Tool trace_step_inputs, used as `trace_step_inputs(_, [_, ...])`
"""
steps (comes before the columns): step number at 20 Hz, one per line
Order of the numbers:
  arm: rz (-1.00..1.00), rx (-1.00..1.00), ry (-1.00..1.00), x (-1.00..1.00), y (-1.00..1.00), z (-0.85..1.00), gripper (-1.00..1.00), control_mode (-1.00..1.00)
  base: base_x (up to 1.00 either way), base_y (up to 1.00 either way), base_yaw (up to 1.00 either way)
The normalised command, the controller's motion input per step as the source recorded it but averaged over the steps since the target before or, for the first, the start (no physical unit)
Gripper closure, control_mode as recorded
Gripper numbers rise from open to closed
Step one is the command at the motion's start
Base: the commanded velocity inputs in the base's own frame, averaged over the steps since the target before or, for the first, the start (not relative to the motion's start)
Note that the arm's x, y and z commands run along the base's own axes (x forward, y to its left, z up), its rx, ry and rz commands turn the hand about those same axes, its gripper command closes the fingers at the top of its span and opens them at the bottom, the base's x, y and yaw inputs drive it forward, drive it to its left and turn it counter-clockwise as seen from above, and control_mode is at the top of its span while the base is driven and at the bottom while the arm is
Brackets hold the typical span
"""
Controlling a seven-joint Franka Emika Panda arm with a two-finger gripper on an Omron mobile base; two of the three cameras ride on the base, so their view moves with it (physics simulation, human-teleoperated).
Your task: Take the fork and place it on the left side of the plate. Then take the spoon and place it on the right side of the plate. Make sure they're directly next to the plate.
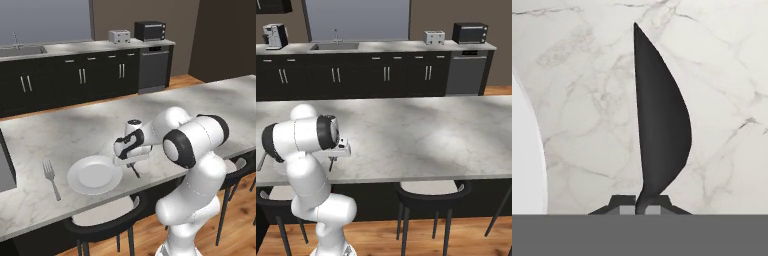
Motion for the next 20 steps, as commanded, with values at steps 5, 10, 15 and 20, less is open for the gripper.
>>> trace_step_inputs(5, [0.00, 0.00, 0.00, 0.15, 0.10, -0.25, -1.00, -1.00, 0.00, 0.00, 0.00])
trace_step_inputs(10, [0.00, 0.00, 0.00, -0.05, -0.03, 0.04, -1.00, -1.00, 0.00, 0.00, 0.00])
trace_step_inputs(15, [0.00, 0.00, 0.00, -0.10, -0.16, 0.44, -1.00, -1.00, 0.00, 0.00, 0.00])
trace_step_inputs(20, [0.00, 0.00, 0.00, -0.14, -0.13, 0.61, -1.00, -1.00, 0.00, 0.00, 0.00])
